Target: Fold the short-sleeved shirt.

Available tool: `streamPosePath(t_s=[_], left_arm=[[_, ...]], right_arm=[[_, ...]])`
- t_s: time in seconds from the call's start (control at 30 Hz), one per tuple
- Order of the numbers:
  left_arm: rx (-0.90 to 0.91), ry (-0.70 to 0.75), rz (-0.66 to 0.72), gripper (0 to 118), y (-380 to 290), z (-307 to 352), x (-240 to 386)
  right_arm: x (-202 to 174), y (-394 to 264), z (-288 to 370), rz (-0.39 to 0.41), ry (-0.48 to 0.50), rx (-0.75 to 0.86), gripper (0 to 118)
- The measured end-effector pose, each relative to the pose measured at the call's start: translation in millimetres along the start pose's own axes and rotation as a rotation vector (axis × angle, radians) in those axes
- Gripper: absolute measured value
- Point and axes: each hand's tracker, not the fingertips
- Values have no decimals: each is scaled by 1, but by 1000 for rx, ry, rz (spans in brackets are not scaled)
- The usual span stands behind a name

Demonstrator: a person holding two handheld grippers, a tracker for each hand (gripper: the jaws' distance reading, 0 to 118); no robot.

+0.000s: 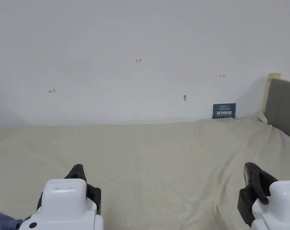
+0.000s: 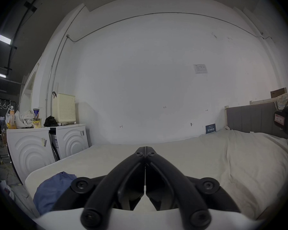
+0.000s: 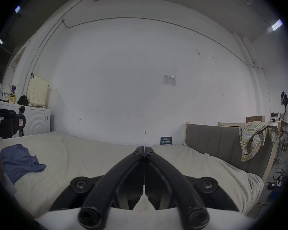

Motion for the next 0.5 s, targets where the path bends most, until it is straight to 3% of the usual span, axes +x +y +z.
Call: streamPosePath(t_s=[0.5], left_arm=[[-24, -16, 11, 0, 1, -6, -1]], right_arm=[[11, 3, -3, -42, -4, -45, 0]])
